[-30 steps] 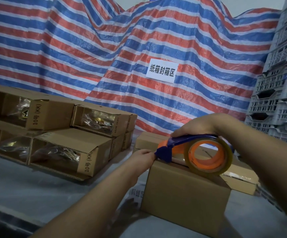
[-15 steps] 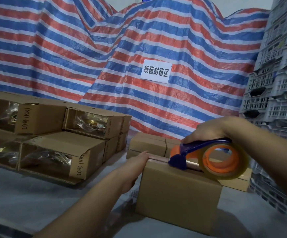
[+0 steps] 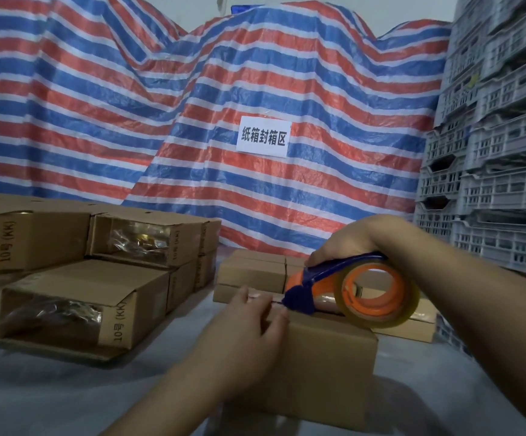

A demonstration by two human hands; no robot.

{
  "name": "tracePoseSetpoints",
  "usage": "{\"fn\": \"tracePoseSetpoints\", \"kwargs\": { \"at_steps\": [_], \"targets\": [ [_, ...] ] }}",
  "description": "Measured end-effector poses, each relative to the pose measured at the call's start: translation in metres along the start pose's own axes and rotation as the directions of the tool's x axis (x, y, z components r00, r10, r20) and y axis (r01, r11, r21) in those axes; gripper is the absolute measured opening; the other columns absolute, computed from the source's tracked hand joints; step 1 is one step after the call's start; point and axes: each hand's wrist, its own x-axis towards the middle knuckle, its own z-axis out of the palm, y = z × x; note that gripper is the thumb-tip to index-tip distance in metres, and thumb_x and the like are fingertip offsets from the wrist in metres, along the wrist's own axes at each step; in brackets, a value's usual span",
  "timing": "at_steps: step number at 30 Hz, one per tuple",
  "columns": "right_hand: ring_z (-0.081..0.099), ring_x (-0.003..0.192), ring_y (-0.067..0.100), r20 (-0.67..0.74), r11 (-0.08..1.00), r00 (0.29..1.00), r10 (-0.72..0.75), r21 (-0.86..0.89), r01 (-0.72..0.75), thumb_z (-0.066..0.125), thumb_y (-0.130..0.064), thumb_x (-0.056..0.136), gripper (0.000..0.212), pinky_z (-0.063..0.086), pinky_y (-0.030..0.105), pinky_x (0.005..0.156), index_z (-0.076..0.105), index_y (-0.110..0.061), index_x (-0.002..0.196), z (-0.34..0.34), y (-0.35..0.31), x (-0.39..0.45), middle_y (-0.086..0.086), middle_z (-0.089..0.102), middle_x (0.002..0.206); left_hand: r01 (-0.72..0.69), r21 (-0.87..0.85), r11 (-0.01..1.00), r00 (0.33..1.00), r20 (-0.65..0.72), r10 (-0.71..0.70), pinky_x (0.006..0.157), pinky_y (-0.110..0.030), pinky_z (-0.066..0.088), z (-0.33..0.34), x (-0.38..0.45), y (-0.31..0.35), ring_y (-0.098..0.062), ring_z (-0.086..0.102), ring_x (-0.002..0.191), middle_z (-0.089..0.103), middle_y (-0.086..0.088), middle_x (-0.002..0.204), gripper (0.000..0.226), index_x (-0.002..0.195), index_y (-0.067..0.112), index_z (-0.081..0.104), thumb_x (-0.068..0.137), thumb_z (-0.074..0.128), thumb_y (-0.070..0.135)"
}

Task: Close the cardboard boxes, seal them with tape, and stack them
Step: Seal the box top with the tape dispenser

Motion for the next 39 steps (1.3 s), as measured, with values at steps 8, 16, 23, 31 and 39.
{"fn": "tracePoseSetpoints", "kwargs": {
  "at_steps": [8, 16, 23, 31, 39],
  "targets": [
    [0.062, 0.061, 0.003, -0.003, 0.988, 1.0, 0.018, 0.154, -0.017, 0.039, -0.045, 0.107, 0.02, 0.05, 0.016, 0.062, 0.055, -0.034, 0.102, -0.007, 0.017, -0.01, -0.015, 0.067, 0.061, 0.016, 0.18, 0.983, 0.999, -0.038, -0.01, 0.108, -0.036, 0.039, 0.004, -0.003, -0.002, -0.015, 0.04, 0.136, 0.024, 0.004, 0.16, 0.057, 0.148, 0.044, 0.031, 0.095, 0.026, 0.066],
    [0.061, 0.045, 0.002, -0.029, 0.963, 0.975, 0.218, 0.17, -0.21, 0.04, -0.063, 0.1, 0.044, 0.046, 0.015, 0.048, 0.061, -0.026, 0.089, 0.003, 0.052, -0.033, -0.011, 0.066, 0.053, -0.008, 0.217, 0.976, 0.999, -0.046, 0.018, 0.107, -0.033, 0.037, 0.007, -0.002, -0.004, -0.015, 0.04, 0.136, 0.023, 0.004, 0.161, 0.058, 0.149, 0.041, 0.031, 0.096, 0.024, 0.065],
    [0.063, 0.051, -0.007, -0.045, 0.964, 0.988, 0.148, 0.231, -0.133, 0.046, -0.047, 0.105, 0.023, 0.046, 0.008, 0.045, 0.055, -0.035, 0.087, 0.024, 0.065, -0.023, -0.016, 0.069, 0.063, -0.082, 0.474, 0.876, 0.994, -0.02, 0.104, 0.116, -0.049, 0.028, -0.011, 0.012, 0.024, -0.018, 0.047, 0.128, 0.058, 0.003, 0.13, 0.063, 0.12, 0.035, 0.056, 0.091, 0.015, 0.072],
    [0.065, 0.054, 0.006, 0.023, 0.918, 0.98, 0.198, 0.346, -0.193, 0.044, -0.071, 0.093, 0.054, 0.049, 0.019, 0.059, 0.065, -0.021, 0.1, 0.027, 0.077, -0.02, -0.007, 0.07, 0.063, -0.314, 0.497, 0.809, 0.945, 0.246, 0.216, 0.117, -0.04, 0.021, 0.013, 0.018, 0.044, -0.017, 0.03, 0.143, 0.032, 0.001, 0.158, 0.079, 0.152, 0.027, 0.028, 0.09, 0.026, 0.076],
    [0.061, 0.072, 0.021, -0.022, 0.896, 0.989, 0.148, 0.426, -0.125, 0.052, -0.073, 0.08, 0.068, 0.052, 0.033, 0.075, 0.067, -0.014, 0.11, 0.024, 0.119, -0.049, 0.013, 0.069, 0.086, -0.322, 0.492, 0.809, 0.941, 0.259, 0.217, 0.117, -0.039, 0.022, 0.01, 0.016, 0.041, -0.016, 0.03, 0.144, 0.031, 0.003, 0.159, 0.076, 0.151, 0.028, 0.029, 0.091, 0.026, 0.074]
  ]
}}
